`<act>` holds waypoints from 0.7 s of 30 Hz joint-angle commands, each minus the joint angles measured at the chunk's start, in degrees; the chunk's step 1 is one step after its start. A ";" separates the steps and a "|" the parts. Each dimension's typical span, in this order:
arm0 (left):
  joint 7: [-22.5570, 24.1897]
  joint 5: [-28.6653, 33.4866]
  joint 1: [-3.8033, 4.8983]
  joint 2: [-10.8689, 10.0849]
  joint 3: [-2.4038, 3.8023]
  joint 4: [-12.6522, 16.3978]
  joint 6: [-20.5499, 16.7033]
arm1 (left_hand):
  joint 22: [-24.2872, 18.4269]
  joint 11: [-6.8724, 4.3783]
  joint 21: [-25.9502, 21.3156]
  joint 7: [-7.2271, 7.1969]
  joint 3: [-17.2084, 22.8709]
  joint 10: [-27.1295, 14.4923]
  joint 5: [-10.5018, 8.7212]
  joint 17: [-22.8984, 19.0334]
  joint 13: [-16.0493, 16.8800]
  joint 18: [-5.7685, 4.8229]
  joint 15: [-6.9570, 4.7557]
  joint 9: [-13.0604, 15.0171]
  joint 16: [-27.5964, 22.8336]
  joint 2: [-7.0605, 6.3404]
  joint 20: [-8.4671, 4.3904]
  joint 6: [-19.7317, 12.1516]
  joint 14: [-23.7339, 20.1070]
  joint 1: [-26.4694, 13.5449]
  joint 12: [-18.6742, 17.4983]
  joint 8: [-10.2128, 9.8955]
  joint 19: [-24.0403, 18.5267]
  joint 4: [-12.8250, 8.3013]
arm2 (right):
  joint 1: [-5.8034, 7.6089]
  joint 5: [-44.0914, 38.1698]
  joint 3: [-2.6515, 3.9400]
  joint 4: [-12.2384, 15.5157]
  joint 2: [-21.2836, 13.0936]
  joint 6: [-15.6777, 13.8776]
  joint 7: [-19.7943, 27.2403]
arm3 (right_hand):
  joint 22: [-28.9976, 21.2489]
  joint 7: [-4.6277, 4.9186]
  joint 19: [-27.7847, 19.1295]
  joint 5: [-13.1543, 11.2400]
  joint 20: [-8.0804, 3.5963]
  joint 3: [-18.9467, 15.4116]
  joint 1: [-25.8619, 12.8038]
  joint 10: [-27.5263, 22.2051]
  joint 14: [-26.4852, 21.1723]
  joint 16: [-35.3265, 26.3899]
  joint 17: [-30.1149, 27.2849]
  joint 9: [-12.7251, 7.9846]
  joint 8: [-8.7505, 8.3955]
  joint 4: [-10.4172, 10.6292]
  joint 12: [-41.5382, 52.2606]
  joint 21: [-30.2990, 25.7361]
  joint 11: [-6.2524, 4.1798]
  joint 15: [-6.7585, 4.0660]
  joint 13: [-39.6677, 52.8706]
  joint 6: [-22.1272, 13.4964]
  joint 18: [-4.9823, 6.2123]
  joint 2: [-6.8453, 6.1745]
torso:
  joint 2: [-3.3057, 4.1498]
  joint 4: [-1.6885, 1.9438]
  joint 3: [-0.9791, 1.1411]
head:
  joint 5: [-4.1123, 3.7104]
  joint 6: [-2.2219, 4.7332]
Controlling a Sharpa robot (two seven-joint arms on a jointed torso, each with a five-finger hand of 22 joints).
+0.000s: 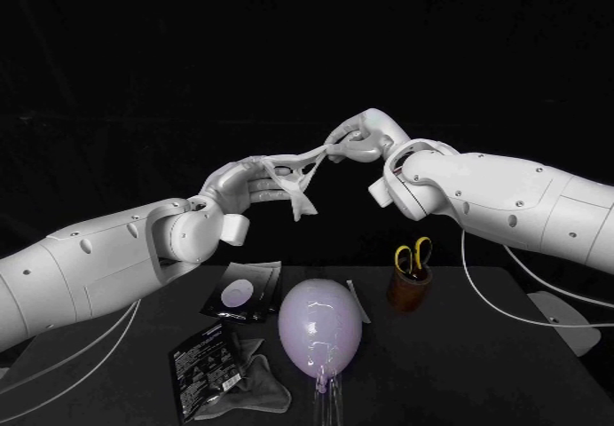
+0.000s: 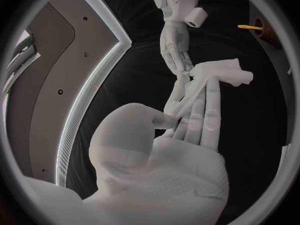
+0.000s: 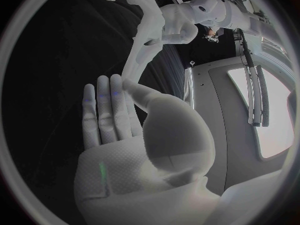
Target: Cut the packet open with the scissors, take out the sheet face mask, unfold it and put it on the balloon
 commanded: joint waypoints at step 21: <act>-0.08 -4.21 0.07 0.11 0.06 -0.36 -7.02 | 2.55 -2.06 4.67 7.04 -6.27 6.28 -0.46 10.41 -1.11 -1.54 -2.05 -13.30 6.27 -2.63 -3.30 10.41 0.63 6.02 4.49 -6.21 0.46 -4.10 | 0.87 -5.24 0.03 0.53 -0.03 4.14 -1.01 | 0.14 -0.14 -0.36 0.22 -0.01 0.43 0.58 -0.27 -0.15 -0.31 0.06 0.98 0.15 -0.11 -0.29 0.11 -0.25 0.45 -0.02 0.31 0.59 0.02 | -0.03 0.01 0.03 | -0.18 -0.16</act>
